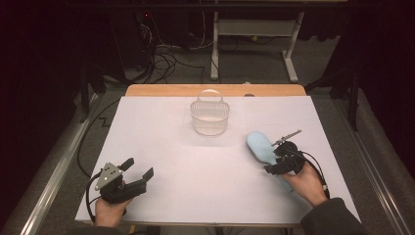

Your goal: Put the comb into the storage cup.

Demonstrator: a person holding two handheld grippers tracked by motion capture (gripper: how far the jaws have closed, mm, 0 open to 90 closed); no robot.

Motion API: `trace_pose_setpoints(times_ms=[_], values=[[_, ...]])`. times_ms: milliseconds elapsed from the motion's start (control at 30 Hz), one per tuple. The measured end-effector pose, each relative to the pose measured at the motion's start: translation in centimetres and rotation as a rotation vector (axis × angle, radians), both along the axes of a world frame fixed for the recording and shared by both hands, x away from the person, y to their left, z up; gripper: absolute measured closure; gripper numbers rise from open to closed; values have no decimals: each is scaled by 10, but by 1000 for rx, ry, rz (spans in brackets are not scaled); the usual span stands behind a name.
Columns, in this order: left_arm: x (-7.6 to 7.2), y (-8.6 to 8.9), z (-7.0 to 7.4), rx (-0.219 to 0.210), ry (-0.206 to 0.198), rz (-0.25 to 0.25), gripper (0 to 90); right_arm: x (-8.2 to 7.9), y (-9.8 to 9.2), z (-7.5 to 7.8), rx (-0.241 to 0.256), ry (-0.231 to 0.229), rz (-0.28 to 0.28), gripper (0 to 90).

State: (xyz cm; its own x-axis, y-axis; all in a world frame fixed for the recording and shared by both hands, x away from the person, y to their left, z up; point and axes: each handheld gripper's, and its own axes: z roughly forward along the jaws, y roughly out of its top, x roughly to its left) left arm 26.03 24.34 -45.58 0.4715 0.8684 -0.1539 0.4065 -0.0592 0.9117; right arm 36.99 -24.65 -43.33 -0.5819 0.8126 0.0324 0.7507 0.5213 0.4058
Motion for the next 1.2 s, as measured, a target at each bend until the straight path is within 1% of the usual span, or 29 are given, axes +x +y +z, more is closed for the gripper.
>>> trace_pose_setpoints(times_ms=[100,367,700,800,967,1033,1133,1200], values=[[0,0,0,1,0,0,171,0,1,-1,-8,10,-1,521],[0,0,0,0,1,-2,171,0,1,-2,-10,11,3,556],[0,-1,0,1,3,-4,171,0,0,-2,-25,5,1,647],[1,-1,0,1,3,-4,171,1,0,-3,-20,0,0,650],[1,-1,0,-1,3,-4,171,2,0,-3,-23,3,-1,653],[1,-1,0,0,4,-5,171,2,0,-3,-26,13,-10,652],[1,-1,0,1,5,-6,171,3,1,-3,-24,10,-7,648],[1,-1,0,0,4,-6,171,4,2,-3,-34,13,-7,644]])
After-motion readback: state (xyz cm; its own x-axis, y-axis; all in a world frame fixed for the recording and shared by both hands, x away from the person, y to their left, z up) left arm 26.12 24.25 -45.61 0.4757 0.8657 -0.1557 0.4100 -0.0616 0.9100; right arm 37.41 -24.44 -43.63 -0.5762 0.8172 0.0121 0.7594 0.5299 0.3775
